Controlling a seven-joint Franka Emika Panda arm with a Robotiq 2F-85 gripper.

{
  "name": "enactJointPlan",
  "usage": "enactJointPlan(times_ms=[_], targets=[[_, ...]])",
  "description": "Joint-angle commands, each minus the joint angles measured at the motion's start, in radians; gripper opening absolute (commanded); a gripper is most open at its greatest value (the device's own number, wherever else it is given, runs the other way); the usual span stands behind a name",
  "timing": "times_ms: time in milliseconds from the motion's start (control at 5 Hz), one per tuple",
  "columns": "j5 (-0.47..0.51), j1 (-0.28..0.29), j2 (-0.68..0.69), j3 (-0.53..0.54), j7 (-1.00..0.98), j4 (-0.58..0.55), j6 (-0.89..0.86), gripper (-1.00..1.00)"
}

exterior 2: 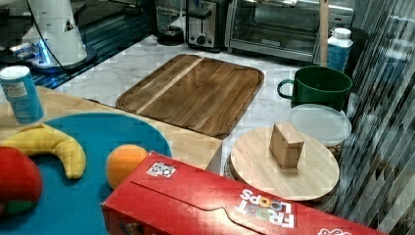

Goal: Open the drawer.

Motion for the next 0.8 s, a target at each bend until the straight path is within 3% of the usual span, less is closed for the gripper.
enactJointPlan(times_ms=[200, 800], targets=[[-0.065, -0.005, -0.091, -0.078, -0.334, -0.128, 0.033, 1.0], [-0.183, -0.051, -0.1, -0.119, -0.6, -0.247, 0.263, 1.0]])
